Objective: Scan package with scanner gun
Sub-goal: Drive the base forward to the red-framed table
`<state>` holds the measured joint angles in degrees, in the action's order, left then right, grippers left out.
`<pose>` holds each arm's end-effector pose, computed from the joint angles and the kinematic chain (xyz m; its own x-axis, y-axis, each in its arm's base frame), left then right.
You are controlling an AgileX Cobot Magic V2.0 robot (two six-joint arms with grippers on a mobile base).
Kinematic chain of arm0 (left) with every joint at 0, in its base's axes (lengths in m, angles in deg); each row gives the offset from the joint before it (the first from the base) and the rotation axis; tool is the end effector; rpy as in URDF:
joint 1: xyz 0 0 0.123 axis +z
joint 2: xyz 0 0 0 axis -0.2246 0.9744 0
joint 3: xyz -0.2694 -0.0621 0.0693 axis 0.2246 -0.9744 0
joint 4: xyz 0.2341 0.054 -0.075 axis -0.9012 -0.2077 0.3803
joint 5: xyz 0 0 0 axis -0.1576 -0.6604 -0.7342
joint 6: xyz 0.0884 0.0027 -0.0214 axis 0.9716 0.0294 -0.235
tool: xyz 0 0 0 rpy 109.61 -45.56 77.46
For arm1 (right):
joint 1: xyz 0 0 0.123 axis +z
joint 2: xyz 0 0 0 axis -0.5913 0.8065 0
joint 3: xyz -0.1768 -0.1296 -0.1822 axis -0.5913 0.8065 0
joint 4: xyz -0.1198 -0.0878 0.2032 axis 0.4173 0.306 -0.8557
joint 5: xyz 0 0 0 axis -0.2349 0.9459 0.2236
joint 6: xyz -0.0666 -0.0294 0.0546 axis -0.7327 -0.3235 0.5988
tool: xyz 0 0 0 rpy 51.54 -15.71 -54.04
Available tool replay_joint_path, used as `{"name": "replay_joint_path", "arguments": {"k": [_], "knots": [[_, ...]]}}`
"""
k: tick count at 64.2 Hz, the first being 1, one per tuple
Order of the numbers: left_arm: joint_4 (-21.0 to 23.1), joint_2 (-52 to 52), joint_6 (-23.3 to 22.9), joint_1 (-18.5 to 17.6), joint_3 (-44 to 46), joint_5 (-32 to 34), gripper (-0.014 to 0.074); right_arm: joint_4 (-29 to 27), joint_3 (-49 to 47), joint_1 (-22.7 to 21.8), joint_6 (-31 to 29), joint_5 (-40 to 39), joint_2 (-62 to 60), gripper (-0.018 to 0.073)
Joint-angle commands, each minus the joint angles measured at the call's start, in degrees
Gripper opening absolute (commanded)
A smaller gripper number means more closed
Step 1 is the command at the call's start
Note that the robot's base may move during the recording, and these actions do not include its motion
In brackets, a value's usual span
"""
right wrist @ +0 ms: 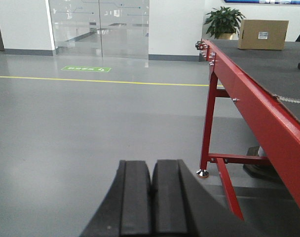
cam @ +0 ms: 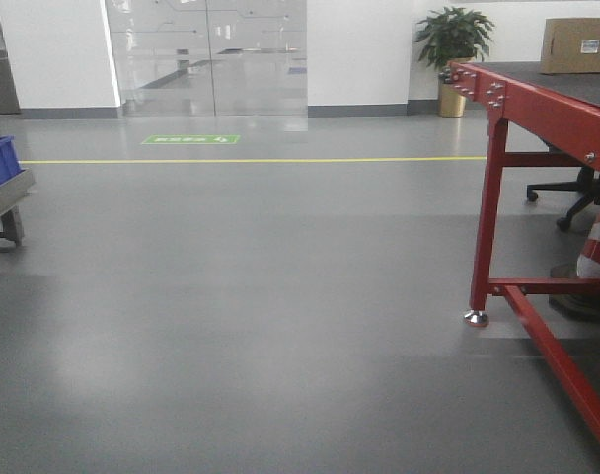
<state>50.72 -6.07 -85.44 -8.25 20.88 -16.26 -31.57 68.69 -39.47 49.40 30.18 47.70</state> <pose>0.0566 0.0048 0.2081 0.0306 0.0830 -0.9961 -0.0866 0.9930 0.0801 0.0567 -0.0020 0.2021 -0.0317 0.0244 -0.9992 0.0449 0.9987 0.0229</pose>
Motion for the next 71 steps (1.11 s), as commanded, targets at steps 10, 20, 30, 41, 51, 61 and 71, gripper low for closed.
{"name": "replay_joint_path", "arguments": {"k": [10,20,30,41,51,61,71], "knots": [[0.12,-0.22,-0.47,0.24,0.17,0.89,-0.0111,0.26,-0.04,-0.25,-0.02,-1.09,-0.18,-0.016],[0.12,-0.22,-0.47,0.24,0.17,0.89,-0.0111,0.26,-0.04,-0.25,-0.02,-1.09,-0.18,-0.016],[0.12,-0.22,-0.47,0.24,0.17,0.89,-0.0111,0.26,-0.04,-0.25,-0.02,-1.09,-0.18,-0.016],[0.12,-0.22,-0.47,0.24,0.17,0.89,-0.0111,0.26,-0.04,-0.25,-0.02,-1.09,-0.18,-0.016],[0.12,-0.22,-0.47,0.24,0.17,0.89,-0.0111,0.26,-0.04,-0.25,-0.02,-1.09,-0.18,-0.016],[0.12,-0.22,-0.47,0.24,0.17,0.89,-0.0111,0.26,-0.04,-0.25,-0.02,-1.09,-0.18,-0.016],[0.12,-0.22,-0.47,-1.01,0.17,0.89,-0.0111,0.26,-0.04,-0.25,-0.02,-1.09,-0.18,-0.016]]}}
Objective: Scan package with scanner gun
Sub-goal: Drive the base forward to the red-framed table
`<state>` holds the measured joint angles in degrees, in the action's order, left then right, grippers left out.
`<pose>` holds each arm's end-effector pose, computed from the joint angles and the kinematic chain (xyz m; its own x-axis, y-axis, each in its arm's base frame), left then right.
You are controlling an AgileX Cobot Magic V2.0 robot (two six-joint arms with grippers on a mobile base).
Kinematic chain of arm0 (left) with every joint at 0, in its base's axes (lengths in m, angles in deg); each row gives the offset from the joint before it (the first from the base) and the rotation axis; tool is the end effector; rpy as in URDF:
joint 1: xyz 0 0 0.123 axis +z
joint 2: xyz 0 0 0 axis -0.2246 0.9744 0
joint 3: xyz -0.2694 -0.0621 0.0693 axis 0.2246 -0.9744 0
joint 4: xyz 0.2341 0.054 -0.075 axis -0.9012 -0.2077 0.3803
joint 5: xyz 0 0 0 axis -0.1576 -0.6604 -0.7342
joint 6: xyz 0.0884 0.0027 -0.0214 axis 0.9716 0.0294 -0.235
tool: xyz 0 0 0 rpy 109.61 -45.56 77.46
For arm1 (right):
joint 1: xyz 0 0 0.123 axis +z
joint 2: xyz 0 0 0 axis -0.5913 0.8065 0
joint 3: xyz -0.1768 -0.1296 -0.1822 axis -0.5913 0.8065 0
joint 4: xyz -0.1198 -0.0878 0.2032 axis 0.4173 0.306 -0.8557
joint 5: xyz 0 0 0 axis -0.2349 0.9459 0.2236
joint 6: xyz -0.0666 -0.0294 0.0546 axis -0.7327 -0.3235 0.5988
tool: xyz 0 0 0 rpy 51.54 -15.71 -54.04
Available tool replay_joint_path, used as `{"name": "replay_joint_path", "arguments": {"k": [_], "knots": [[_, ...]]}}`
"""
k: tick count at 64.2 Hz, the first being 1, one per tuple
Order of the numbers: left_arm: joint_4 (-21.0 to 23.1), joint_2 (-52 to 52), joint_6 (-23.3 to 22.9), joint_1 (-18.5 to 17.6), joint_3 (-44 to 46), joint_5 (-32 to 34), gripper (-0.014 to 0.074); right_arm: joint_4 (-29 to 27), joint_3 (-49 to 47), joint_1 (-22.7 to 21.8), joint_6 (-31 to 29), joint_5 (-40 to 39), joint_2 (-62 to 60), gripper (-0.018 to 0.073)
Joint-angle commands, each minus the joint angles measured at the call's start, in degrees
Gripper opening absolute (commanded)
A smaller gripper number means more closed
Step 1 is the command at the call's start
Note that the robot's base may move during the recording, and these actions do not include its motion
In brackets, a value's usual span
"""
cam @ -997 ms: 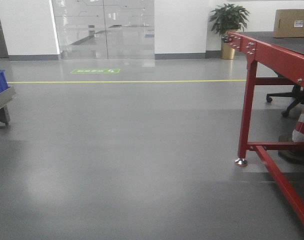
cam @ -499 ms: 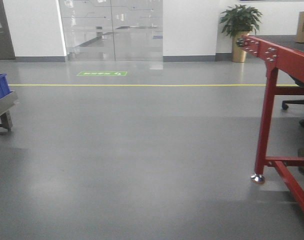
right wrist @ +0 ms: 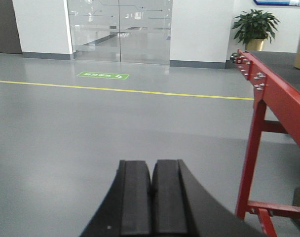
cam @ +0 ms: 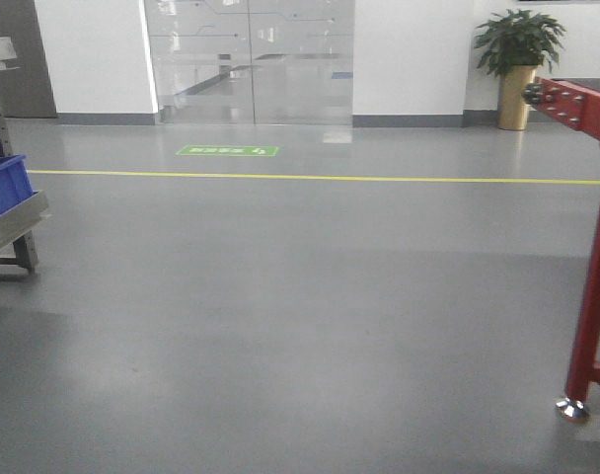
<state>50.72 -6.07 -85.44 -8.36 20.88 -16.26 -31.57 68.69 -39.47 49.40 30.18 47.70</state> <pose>0.0566 0.0047 0.2081 0.0308 0.0829 -0.9961 -0.0847 0.9932 0.0801 0.0567 -0.0020 0.2021 -0.0317 0.0244 -0.9992 0.0449 0.9987 0.0229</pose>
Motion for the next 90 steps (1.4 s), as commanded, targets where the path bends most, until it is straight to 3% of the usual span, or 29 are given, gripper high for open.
{"name": "replay_joint_path", "arguments": {"k": [1,9,32,56,74,90], "knots": [[0.12,-0.22,-0.47,-1.0,0.17,0.89,-0.0111,0.26,-0.04,-0.25,-0.02,-1.09,-0.18,-0.016],[0.12,-0.22,-0.47,-2.65,0.17,0.89,-0.0111,0.26,-0.04,-0.25,-0.02,-1.09,-0.18,-0.016],[0.12,-0.22,-0.47,-2.65,0.17,0.89,-0.0111,0.26,-0.04,-3.35,-0.02,-1.09,-0.18,-0.016],[0.12,-0.22,-0.47,-2.65,0.17,0.89,-0.0111,0.26,-0.04,-3.35,-0.02,-1.09,-0.18,-0.016],[0.12,-0.22,-0.47,-2.65,0.17,0.89,-0.0111,0.26,-0.04,1.75,-0.02,-1.09,-0.18,-0.016],[0.12,-0.22,-0.47,-2.65,0.17,0.89,-0.0111,0.26,-0.04,3.15,-0.02,-1.09,-0.18,-0.016]]}}
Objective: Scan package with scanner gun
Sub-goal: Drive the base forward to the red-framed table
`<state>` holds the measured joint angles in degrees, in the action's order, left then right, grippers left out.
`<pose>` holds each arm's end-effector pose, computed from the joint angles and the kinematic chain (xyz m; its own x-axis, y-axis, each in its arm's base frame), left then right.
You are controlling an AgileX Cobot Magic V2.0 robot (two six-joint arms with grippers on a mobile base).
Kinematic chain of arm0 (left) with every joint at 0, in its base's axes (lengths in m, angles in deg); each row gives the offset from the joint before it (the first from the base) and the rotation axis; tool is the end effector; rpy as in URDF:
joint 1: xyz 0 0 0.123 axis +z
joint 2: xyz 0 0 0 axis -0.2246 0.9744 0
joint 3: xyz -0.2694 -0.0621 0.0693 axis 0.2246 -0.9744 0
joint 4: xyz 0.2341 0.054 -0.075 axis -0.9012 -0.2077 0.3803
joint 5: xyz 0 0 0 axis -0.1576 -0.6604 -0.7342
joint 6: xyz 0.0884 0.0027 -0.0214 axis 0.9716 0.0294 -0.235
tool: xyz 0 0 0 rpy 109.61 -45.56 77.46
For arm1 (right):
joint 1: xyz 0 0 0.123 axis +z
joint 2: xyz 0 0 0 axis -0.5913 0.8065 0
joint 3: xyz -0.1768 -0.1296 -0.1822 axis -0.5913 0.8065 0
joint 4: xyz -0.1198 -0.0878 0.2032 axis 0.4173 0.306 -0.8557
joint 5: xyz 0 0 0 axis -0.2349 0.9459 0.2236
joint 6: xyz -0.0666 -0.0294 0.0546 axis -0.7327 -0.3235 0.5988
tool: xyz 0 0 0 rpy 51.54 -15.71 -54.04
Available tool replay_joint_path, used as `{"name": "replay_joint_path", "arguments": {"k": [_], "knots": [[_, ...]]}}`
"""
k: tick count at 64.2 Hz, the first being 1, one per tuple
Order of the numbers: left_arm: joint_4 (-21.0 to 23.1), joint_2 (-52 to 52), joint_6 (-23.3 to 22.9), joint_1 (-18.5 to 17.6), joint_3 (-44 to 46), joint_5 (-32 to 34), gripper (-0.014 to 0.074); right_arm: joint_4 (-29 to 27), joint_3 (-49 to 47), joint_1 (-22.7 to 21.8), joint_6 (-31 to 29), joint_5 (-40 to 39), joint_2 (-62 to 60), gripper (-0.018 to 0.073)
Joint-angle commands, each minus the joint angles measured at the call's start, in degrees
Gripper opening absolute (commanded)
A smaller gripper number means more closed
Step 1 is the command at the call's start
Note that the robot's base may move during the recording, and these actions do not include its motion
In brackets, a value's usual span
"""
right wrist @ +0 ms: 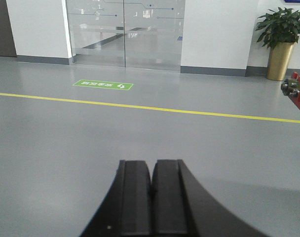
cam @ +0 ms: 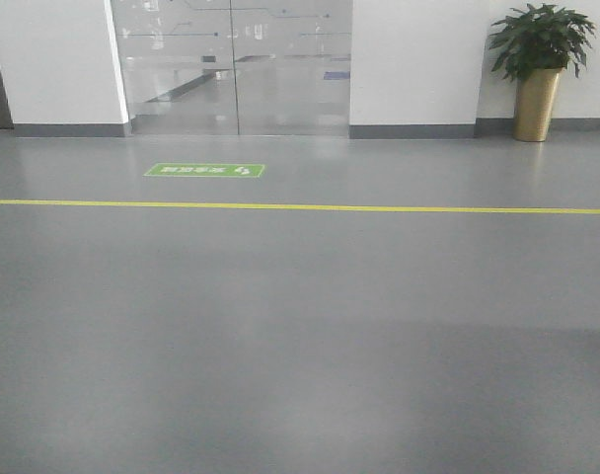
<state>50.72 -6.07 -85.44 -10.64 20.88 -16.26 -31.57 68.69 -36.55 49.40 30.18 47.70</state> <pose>0.0568 0.0025 0.2081 0.0341 0.0816 -0.9961 -0.0451 0.9958 0.0801 0.0567 0.0009 0.2021 -0.0329 0.0227 -0.9992 -0.0061 0.9997 0.0229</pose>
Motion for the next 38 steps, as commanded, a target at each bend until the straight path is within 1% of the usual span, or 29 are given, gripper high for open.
{"name": "replay_joint_path", "arguments": {"k": [1,11,38], "knots": [[0.12,-0.22,-0.47,-0.38,0.17,0.89,-0.0111,0.26,-0.04,0.23,-0.02,-1.09,-0.18,-0.016],[0.12,-0.22,-0.47,-0.38,0.17,0.89,-0.0111,0.26,-0.04,-0.39,-0.02,-1.09,-0.18,-0.016],[0.12,-0.22,-0.47,-0.38,0.17,0.89,-0.0111,0.26,-0.04,-0.39,-0.02,-1.09,-0.18,-0.016]]}}
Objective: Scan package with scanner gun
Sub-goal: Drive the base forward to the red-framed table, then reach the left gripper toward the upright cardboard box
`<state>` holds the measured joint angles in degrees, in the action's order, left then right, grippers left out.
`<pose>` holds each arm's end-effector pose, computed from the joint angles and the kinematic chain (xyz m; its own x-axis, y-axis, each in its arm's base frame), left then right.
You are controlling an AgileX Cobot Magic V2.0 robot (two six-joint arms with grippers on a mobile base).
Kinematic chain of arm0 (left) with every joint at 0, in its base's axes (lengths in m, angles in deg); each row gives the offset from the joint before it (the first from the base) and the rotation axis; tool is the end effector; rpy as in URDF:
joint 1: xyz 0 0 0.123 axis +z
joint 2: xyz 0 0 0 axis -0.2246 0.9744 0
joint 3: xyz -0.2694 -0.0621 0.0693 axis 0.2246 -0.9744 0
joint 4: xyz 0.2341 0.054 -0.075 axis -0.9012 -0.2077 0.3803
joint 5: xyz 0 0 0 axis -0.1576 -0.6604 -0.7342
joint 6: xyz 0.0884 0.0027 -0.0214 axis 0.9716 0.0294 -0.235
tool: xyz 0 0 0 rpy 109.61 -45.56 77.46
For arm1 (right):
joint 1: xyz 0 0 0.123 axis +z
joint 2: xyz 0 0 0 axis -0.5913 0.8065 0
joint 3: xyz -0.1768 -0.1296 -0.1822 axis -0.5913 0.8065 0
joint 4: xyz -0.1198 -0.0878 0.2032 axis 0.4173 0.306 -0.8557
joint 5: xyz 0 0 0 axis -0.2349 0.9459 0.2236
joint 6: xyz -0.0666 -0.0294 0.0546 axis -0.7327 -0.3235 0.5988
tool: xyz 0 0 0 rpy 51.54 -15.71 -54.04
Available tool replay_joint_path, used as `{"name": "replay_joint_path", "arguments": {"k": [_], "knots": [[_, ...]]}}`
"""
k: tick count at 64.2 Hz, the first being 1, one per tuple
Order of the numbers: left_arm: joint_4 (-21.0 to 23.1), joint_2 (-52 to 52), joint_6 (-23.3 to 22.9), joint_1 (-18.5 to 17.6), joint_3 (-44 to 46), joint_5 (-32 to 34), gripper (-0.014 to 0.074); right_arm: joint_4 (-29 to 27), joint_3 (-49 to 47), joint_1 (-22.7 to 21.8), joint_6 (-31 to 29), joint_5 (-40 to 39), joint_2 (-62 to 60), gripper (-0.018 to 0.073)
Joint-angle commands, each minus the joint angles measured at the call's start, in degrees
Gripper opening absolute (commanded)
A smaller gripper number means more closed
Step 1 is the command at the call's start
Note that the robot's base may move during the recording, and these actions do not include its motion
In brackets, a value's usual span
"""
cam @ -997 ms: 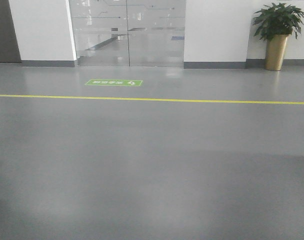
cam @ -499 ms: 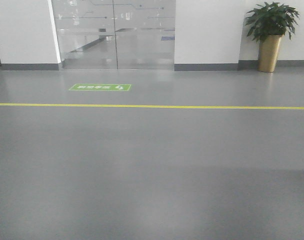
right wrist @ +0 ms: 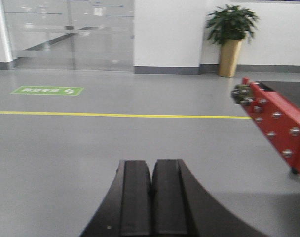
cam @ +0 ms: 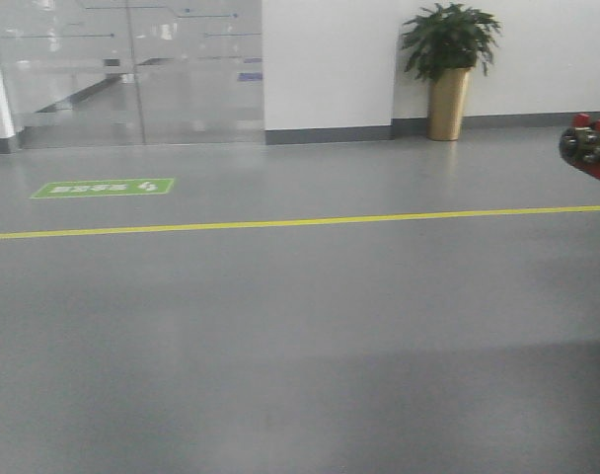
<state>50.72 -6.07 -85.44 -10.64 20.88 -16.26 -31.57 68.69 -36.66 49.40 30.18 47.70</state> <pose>0.0568 0.0025 0.2081 0.0341 0.0816 -0.9961 -0.0451 0.9958 0.0801 0.0567 0.0008 0.2021 -0.0329 0.0228 -0.9992 -0.0041 0.9997 0.0229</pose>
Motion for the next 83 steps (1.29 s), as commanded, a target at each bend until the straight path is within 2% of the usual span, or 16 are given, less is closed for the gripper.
{"name": "replay_joint_path", "arguments": {"k": [1,83], "knots": [[0.12,-0.22,-0.47,-0.38,0.17,0.89,-0.0111,0.26,-0.04,-0.28,-0.02,-1.09,-0.18,-0.016],[0.12,-0.22,-0.47,-0.25,0.17,0.89,-0.0111,0.26,-0.04,-0.26,-0.02,-1.09,-0.18,-0.016]]}}
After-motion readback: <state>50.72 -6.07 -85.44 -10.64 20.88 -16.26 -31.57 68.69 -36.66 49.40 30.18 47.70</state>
